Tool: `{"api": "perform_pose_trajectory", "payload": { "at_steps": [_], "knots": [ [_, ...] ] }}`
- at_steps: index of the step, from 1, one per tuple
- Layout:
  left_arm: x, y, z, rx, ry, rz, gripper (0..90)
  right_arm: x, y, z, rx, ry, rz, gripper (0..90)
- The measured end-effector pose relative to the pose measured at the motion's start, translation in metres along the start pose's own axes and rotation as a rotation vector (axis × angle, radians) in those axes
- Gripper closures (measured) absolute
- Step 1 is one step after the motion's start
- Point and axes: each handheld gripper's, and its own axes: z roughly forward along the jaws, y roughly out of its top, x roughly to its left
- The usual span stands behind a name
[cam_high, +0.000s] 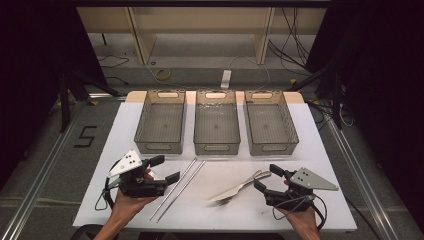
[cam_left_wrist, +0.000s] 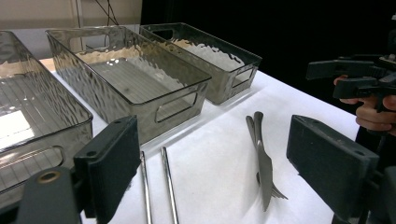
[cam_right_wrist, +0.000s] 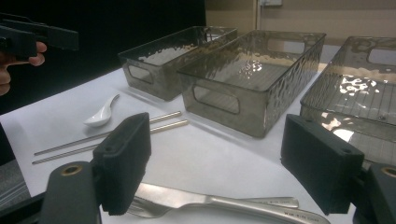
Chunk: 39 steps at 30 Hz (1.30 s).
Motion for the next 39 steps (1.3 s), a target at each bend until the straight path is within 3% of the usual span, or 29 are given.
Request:
{"api": "perform_pose_trajectory", "payload": {
  "at_steps": [30,34,37,39],
  "knots": [
    [0.004,0.003,0.003,0.034,0.026,-0.029,17.4,-0.001,0.000,-0.001,0.007,-0.006,0.006,25.4],
    [0.008,0.005,0.007,0.087,0.038,-0.040,18.7,-0.002,0.000,-0.001,0.010,-0.007,0.009,25.5],
    [0.012,0.008,0.012,0.161,0.065,-0.059,19.2,-0.001,0.000,0.000,0.012,-0.005,0.009,25.5],
    [0.013,0.009,0.016,0.220,0.088,-0.050,20.1,-0.001,0.000,0.000,0.017,-0.003,0.008,25.5]
  ]
}}
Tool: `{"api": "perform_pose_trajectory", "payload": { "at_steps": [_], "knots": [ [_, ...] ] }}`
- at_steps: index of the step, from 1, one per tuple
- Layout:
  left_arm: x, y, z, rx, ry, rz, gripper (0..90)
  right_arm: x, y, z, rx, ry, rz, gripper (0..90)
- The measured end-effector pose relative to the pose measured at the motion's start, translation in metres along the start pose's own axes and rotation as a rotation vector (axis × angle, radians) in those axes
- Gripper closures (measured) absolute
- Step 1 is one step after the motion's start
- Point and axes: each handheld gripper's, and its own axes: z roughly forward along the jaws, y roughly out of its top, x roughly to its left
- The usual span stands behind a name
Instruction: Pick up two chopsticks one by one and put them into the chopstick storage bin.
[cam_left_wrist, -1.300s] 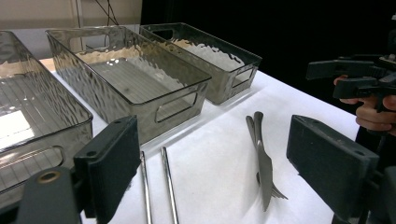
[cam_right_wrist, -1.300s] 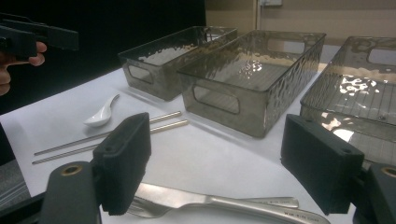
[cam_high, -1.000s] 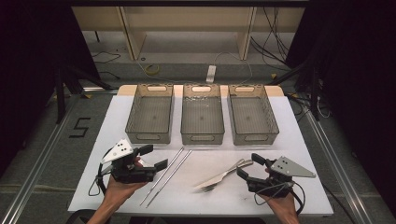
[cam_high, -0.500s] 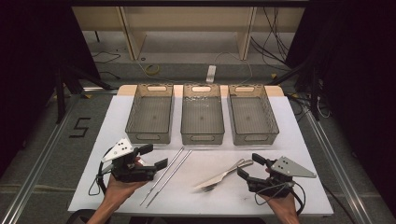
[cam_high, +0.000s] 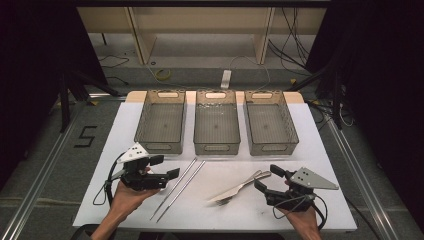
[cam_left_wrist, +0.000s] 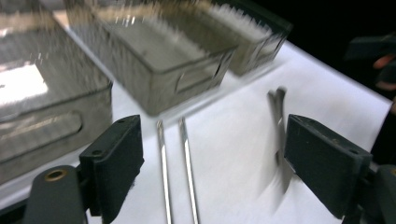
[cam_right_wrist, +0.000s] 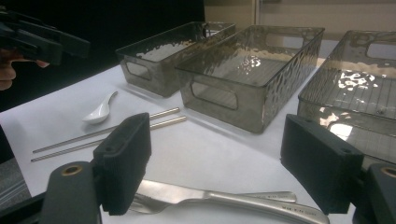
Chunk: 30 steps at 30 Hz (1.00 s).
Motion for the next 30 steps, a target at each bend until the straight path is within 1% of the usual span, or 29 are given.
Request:
{"api": "perform_pose_trajectory", "payload": {
  "at_steps": [2,4,9,13,15,17,18,19,20,21,22,23,26,27,29,30],
  "knots": [
    [0.000,0.003,0.004,0.062,0.032,0.004,22.3,0.000,0.000,0.000,0.003,0.002,0.002,25.5],
    [0.000,0.008,0.011,0.135,0.048,0.006,24.0,0.000,-0.001,0.001,0.010,0.004,0.002,25.5],
    [0.000,0.017,0.029,0.296,0.102,0.063,30.1,0.000,-0.001,0.002,0.022,0.006,0.001,25.6],
    [0.004,0.019,0.040,0.384,0.099,0.051,32.8,0.000,-0.001,0.002,0.024,0.007,-0.003,25.7],
    [0.005,0.019,0.046,0.435,0.119,0.061,34.5,0.000,-0.001,0.002,0.029,0.006,-0.001,25.7],
    [0.006,0.020,0.051,0.477,0.132,0.071,35.9,0.000,-0.001,0.002,0.031,0.011,-0.003,25.6],
    [0.006,0.020,0.054,0.500,0.132,0.074,37.1,0.000,-0.001,0.002,0.033,0.013,-0.004,25.6],
    [0.006,0.019,0.057,0.514,0.134,0.071,38.1,0.001,-0.001,0.003,0.037,0.013,-0.005,25.6],
    [0.006,0.019,0.057,0.514,0.134,0.071,39.4,0.001,-0.001,0.003,0.040,0.014,-0.006,25.6],
    [0.008,0.019,0.064,0.565,0.143,0.081,40.1,0.001,-0.001,0.003,0.040,0.015,-0.008,25.6],
    [0.008,0.019,0.067,0.577,0.150,0.083,40.9,0.001,-0.001,0.003,0.043,0.017,-0.008,25.5],
    [0.008,0.019,0.069,0.589,0.147,0.081,42.3,0.001,-0.001,0.003,0.044,0.019,-0.010,25.6],
    [0.007,0.018,0.076,0.629,0.113,0.072,46.0,0.001,-0.002,0.004,0.046,0.021,-0.008,25.5],
    [0.007,0.017,0.078,0.638,0.120,0.074,47.3,0.001,-0.002,0.004,0.048,0.022,-0.001,25.5],
    [0.007,0.015,0.082,0.654,0.142,0.092,50.3,0.001,-0.002,0.004,0.048,0.025,0.000,25.4],
    [0.007,0.014,0.084,0.670,0.138,0.093,51.6,0.001,-0.002,0.004,0.045,0.025,-0.003,25.4]
  ]
}}
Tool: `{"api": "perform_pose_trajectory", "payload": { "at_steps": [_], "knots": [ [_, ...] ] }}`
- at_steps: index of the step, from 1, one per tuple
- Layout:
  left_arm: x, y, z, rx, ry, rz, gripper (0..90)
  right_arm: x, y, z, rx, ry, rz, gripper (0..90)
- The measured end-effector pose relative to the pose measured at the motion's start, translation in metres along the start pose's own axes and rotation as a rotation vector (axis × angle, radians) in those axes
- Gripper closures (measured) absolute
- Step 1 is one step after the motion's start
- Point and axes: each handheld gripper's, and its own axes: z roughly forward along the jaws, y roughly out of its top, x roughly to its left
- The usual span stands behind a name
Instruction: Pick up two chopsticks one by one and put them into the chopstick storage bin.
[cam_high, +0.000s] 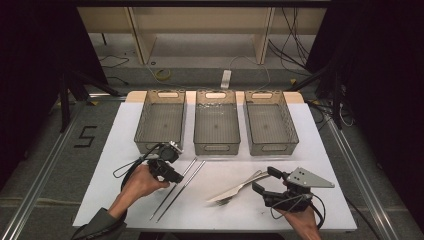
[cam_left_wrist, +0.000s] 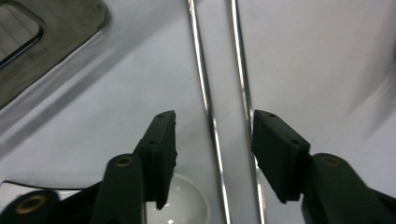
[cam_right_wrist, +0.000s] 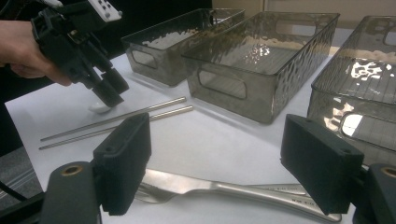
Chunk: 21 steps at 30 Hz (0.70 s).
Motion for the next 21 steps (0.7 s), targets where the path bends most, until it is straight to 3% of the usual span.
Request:
{"api": "perform_pose_trajectory", "payload": {
  "at_steps": [12,21],
  "knots": [
    [0.001,0.003,0.015,0.088,-0.023,0.023,65.6,0.001,0.000,0.002,0.022,0.011,-0.006,25.3],
    [0.001,0.003,0.023,0.105,-0.022,0.015,74.3,0.000,-0.001,0.002,0.025,0.013,0.002,25.2]
  ]
}}
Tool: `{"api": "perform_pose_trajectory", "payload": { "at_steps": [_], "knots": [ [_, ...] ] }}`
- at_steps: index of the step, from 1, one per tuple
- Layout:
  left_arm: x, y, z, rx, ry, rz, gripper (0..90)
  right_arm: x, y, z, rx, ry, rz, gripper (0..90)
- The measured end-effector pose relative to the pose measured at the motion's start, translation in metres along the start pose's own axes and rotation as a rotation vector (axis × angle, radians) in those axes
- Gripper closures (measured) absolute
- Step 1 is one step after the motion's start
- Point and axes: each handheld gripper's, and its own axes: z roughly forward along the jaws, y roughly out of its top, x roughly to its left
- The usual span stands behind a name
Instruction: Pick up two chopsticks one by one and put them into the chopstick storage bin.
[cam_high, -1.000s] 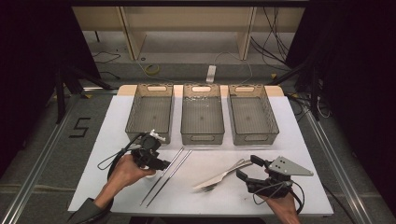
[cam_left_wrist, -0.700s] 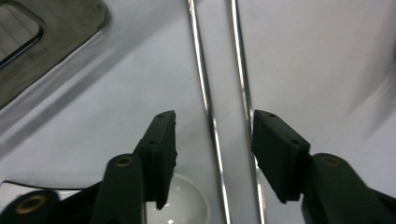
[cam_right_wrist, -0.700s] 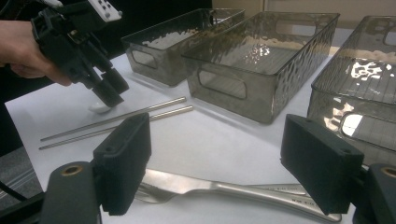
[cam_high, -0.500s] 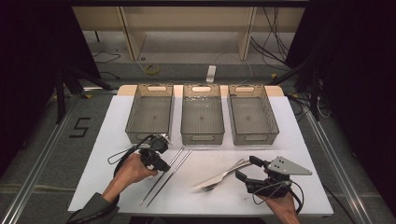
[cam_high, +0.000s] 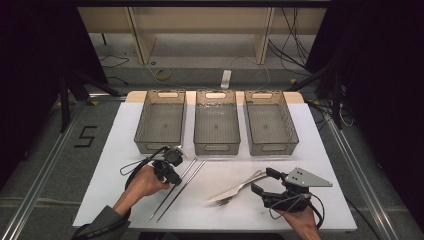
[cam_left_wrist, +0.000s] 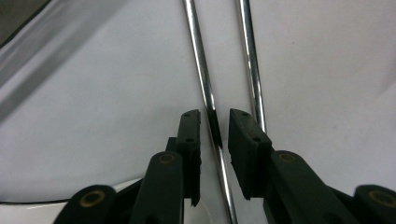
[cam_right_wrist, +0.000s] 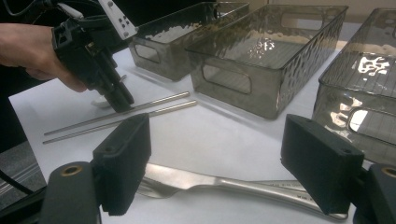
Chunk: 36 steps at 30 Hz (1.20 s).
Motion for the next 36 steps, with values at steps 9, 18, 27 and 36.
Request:
{"api": "perform_pose_trajectory", "payload": {
  "at_steps": [9,18,27,36],
  "knots": [
    [-0.0025,0.0006,0.0042,0.008,0.015,0.003,79.8,-0.0003,0.0000,0.0002,0.002,-0.001,-0.001,25.3],
    [-0.0049,-0.0003,0.0045,0.002,0.026,0.002,82.7,-0.0005,0.0001,0.0002,0.007,-0.007,-0.004,25.3],
    [-0.0035,-0.0008,0.0043,0.001,0.013,-0.001,84.7,-0.0003,0.0000,0.0006,0.010,-0.009,-0.004,25.4],
    [-0.0021,-0.0027,0.0024,-0.009,-0.037,0.017,85.1,-0.0003,0.0004,-0.0002,0.008,-0.005,-0.004,25.4]
  ]
}}
